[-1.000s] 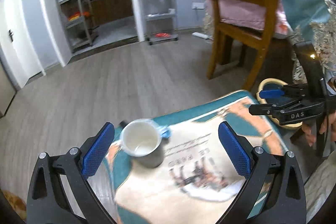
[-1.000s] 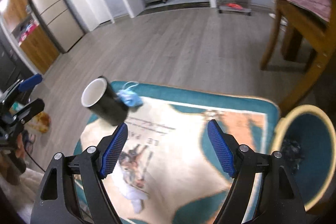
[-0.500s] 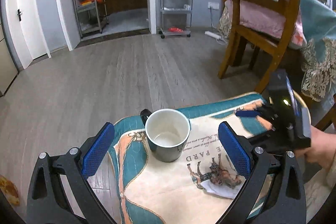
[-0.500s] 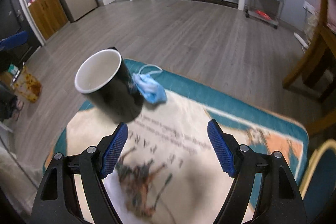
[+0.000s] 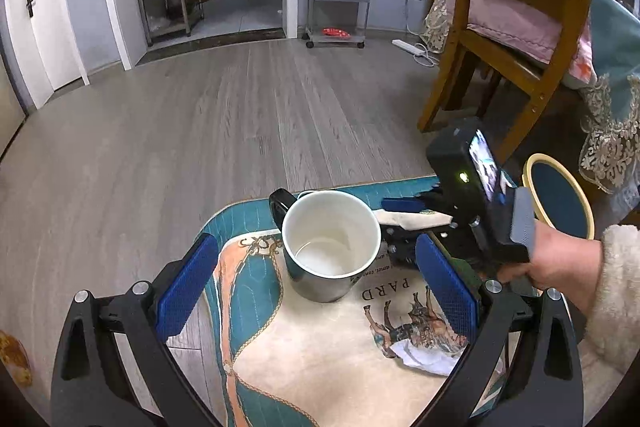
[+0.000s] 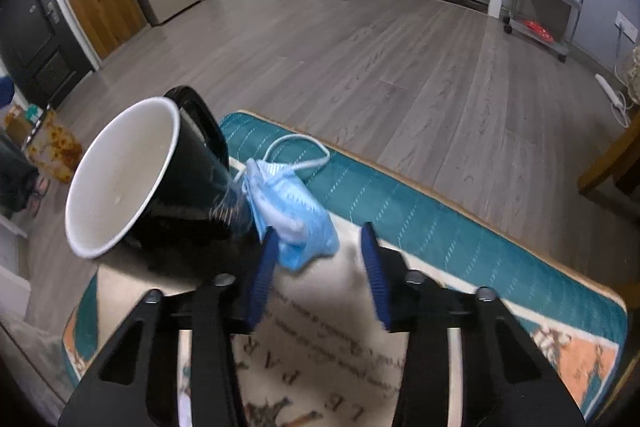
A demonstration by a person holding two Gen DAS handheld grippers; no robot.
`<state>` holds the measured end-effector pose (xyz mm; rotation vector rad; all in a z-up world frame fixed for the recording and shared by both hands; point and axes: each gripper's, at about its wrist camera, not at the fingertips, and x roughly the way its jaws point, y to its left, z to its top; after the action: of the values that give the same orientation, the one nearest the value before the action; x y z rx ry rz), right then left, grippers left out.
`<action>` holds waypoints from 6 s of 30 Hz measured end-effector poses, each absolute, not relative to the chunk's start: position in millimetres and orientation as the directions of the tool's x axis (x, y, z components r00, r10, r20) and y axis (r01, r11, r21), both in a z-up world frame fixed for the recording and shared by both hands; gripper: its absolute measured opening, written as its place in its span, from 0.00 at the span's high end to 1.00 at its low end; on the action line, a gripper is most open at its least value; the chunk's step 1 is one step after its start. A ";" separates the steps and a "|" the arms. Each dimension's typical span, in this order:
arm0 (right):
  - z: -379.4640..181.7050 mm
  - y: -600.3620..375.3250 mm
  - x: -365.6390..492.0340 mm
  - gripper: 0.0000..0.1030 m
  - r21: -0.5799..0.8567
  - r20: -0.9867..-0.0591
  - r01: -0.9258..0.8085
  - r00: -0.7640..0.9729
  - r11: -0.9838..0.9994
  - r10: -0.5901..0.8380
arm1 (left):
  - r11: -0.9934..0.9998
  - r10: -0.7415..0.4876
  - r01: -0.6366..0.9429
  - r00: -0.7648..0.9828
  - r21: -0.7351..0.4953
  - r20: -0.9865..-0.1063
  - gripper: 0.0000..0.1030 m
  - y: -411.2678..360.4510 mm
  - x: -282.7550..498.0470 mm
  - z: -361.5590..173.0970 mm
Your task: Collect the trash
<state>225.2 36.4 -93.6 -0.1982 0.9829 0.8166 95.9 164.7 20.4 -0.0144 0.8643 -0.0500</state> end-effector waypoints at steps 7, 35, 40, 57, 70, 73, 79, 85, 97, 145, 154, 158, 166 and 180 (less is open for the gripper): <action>-96.0 30.4 223.6 0.94 0.265 -0.800 -0.682 0.239 0.682 0.550 | 0.998 -0.061 0.041 0.642 -0.045 -0.764 0.06 162.0 98.9 20.1; 51.7 -213.0 89.9 0.94 0.237 -0.719 -0.375 0.553 0.896 0.422 | 0.934 -0.118 0.356 0.349 0.015 -0.930 0.18 -25.5 42.7 -114.7; 59.5 -254.7 78.3 0.94 0.221 -0.714 -0.281 0.606 0.934 0.352 | 0.910 -0.094 0.415 0.268 0.027 -0.959 0.67 -39.5 47.0 -134.6; 14.5 -417.3 113.3 0.94 0.292 -0.742 0.187 0.663 0.938 0.099 | 0.774 -0.399 0.633 0.458 -0.024 -0.795 0.73 -186.2 116.7 8.0; -19.7 -444.6 132.1 0.75 0.293 -0.807 0.305 0.587 0.906 0.063 | 0.738 -0.513 0.665 0.444 -0.113 -0.735 0.25 -263.8 180.1 8.6; -19.0 -441.2 131.8 0.74 0.291 -0.809 0.299 0.585 0.909 0.066 | 0.753 -0.503 0.649 0.465 -0.106 -0.729 0.24 -246.1 176.7 14.5; -11.3 -426.4 121.8 0.61 0.262 -0.802 0.253 0.594 0.931 0.064 | 0.785 -0.488 0.607 0.486 -0.121 -0.726 0.14 -204.4 153.3 38.2; 21.7 -405.5 89.4 0.27 0.281 -0.759 0.271 0.650 0.920 0.040 | 0.808 -0.445 0.585 0.536 -0.065 -0.718 0.06 -164.2 111.7 64.7; 58.4 -326.3 7.9 0.05 0.180 -0.667 0.252 0.741 0.951 -0.070 | 0.870 -0.314 0.488 0.653 0.066 -0.690 0.06 -107.6 57.0 67.8; 51.2 -299.0 -7.5 0.05 0.104 -0.668 0.310 0.726 0.945 -0.165 | 0.888 -0.310 0.458 0.679 0.053 -0.666 0.06 -100.4 50.3 55.2; 51.1 -298.6 -7.4 0.05 0.104 -0.668 0.311 0.726 0.945 -0.165 | 0.885 -0.314 0.462 0.678 0.054 -0.665 0.06 -100.3 48.8 54.9; 51.3 -298.2 -7.9 0.05 0.104 -0.667 0.312 0.726 0.944 -0.166 | 0.886 -0.312 0.461 0.678 0.055 -0.665 0.06 -100.5 49.0 54.8; 51.2 -298.3 -7.6 0.05 0.105 -0.668 0.312 0.726 0.944 -0.166 | 0.881 -0.322 0.471 0.672 0.049 -0.667 0.06 -100.0 48.8 54.2; 51.5 -292.9 -6.4 0.05 0.097 -0.668 0.304 0.726 0.948 -0.165 | 0.879 -0.317 0.472 0.684 0.066 -0.657 0.06 -100.8 47.2 58.4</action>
<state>-6.4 -292.9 51.5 0.2063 0.7142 -0.2606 47.2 -100.8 58.4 0.2389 0.6880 -0.4466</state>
